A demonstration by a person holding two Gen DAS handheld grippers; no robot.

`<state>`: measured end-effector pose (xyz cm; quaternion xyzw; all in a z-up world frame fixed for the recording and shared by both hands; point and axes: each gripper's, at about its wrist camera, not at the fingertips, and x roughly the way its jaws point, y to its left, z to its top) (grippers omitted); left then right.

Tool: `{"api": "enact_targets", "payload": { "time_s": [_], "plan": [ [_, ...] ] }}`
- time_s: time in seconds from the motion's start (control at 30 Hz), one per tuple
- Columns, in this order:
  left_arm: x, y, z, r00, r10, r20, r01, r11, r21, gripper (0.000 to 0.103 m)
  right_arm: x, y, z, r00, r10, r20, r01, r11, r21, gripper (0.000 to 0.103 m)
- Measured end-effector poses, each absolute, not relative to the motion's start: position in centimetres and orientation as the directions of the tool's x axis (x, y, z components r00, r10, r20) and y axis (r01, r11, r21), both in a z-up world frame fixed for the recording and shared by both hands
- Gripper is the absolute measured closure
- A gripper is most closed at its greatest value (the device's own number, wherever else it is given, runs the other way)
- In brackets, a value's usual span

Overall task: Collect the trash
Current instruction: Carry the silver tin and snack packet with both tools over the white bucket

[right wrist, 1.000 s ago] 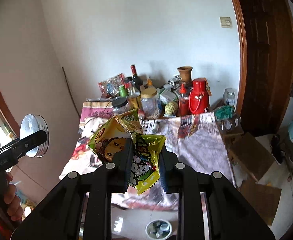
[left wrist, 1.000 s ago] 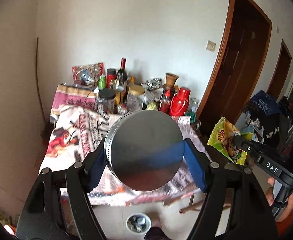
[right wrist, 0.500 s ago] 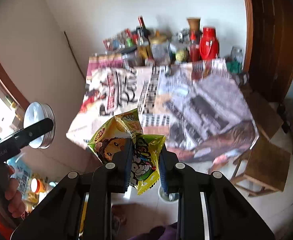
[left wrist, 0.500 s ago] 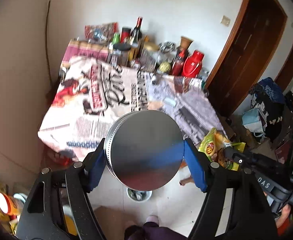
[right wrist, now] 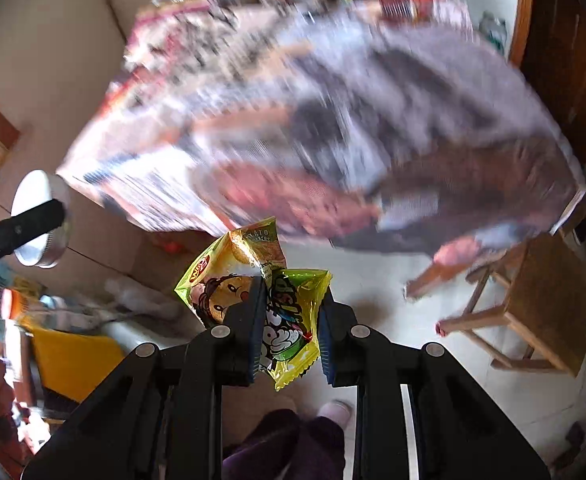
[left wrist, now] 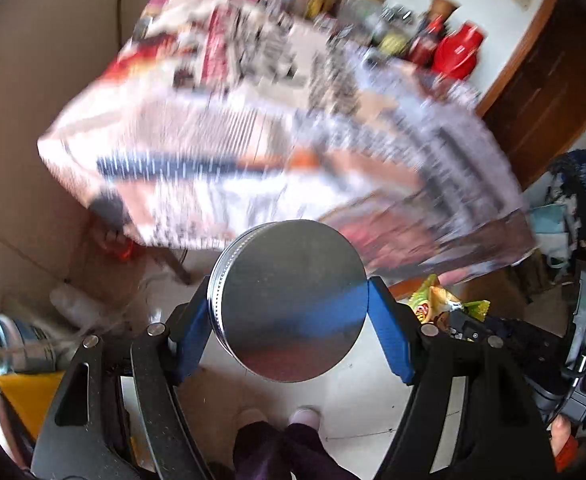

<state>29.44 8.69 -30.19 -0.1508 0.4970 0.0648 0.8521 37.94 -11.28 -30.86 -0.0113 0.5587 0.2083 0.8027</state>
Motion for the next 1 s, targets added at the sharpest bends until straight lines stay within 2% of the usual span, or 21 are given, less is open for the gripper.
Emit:
{"api": "enact_targets", "payload": {
  "time_s": [0.27,0.53,0.77,1.0],
  "plan": [
    [29.3,9.6,-46.2,0.366,-0.092,-0.926,-0.326,0.919,-0.22,0.03,38.0,-11.6,-45.2,0.196,0.237,-0.952,-0.303,0.938,0.171,0.082],
    [29.4,10.3,-58.9,0.296,-0.126,-0.947,-0.336,0.914,-0.226,0.03,38.3,-10.6,-57.0,0.155,0.19,-0.97,-0.31,0.941,0.135,0.082],
    [29.2,10.9,-66.8,0.261,-0.138,-0.956,-0.365,0.902,-0.23,0.03,39.0,-8.9,-64.5,0.132,0.195,-0.972,-0.343,0.929,0.139,0.081],
    [29.3,10.2,-70.4,0.234,-0.164,-0.958,-0.361,0.9,-0.243,0.03,40.0,-7.6,-68.9,0.087,0.203,-0.975,-0.361,0.919,0.159,0.079]
  ]
}}
